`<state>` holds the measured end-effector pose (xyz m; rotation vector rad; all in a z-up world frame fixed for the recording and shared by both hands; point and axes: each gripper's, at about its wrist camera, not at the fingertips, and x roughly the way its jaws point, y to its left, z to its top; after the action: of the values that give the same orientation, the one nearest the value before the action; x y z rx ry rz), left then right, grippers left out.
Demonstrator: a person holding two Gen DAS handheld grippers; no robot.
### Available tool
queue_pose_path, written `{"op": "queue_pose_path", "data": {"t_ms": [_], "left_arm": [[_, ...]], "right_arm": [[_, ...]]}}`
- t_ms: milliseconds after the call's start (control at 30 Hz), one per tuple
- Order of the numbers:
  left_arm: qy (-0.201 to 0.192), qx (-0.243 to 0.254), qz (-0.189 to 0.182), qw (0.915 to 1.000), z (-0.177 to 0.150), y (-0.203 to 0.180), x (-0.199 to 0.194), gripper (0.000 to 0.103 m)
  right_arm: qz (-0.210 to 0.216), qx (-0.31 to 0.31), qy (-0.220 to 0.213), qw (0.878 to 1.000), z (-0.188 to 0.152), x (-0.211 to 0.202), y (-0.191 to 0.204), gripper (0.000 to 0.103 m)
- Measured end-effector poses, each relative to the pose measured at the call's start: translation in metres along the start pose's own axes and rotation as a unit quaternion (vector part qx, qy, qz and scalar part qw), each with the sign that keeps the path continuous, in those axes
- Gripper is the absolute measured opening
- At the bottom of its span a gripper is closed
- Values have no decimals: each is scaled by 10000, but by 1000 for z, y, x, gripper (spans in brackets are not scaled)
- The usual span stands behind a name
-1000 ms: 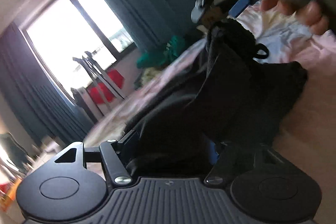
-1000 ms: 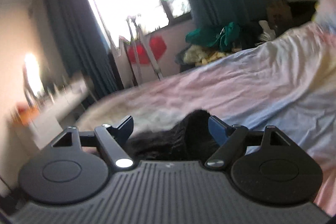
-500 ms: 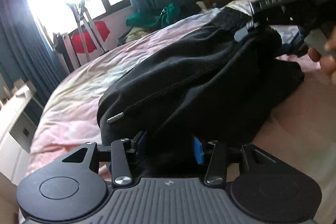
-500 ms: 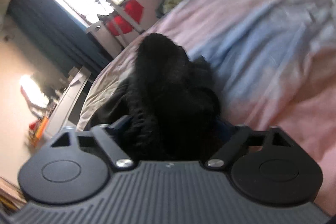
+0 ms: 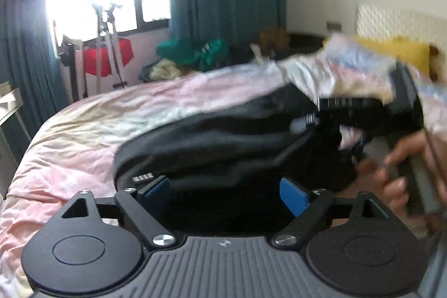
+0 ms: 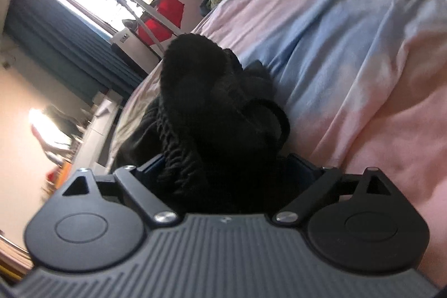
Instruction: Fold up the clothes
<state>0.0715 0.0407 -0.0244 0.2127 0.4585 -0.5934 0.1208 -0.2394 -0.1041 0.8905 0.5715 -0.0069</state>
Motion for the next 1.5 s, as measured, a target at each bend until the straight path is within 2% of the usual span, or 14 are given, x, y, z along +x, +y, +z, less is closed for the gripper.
{"op": "queue_pose_path", "data": {"t_ms": [33,167,233,333,400,467,567,600,667,867,1067,1167,1300,1500], "left_arm": [[6,-185,69,9998,1,5,-1,93],[90,-960,291,9949,4,33,1,94],[196,-1393,354,9894,5,51,8,94],[308,-2063,329,9775,2,75,11,96],[350,-2513,317,9668,-1,91,12,99],[496,-2902,345,9550,-6,105,25,100],[712,-3371,367,9381,-17,123,41,100],[763,-3440,312,9353,-20,126,45,102],[799,-3469,198,9343,-23,127,51,102],[948,-3596,-101,9282,-29,124,64,102],[986,-3543,-124,9298,-28,117,69,102],[1011,-3658,-238,9249,-32,119,75,102],[965,-3753,-351,9212,-36,121,80,97],[929,-3696,-334,9239,-33,117,78,86]], "right_arm": [[25,4,57,10000,2,5,-1,103],[407,115,266,9987,5,24,-5,103],[698,265,288,9968,3,28,-10,103],[739,150,303,9967,1,29,-8,102],[683,81,281,9972,-1,27,-7,95],[632,39,251,9977,-2,24,-4,80],[564,-120,181,9982,-3,18,4,68],[539,-172,152,9983,-3,17,5,66],[490,-218,90,9985,-4,15,8,62],[448,-225,-23,9987,-8,10,7,61],[436,-189,-82,9988,-11,10,5,62],[419,-172,-98,9989,-12,10,5,62],[383,-156,-124,9991,-14,10,7,62],[296,-271,-203,9990,-18,6,14,59]]}}
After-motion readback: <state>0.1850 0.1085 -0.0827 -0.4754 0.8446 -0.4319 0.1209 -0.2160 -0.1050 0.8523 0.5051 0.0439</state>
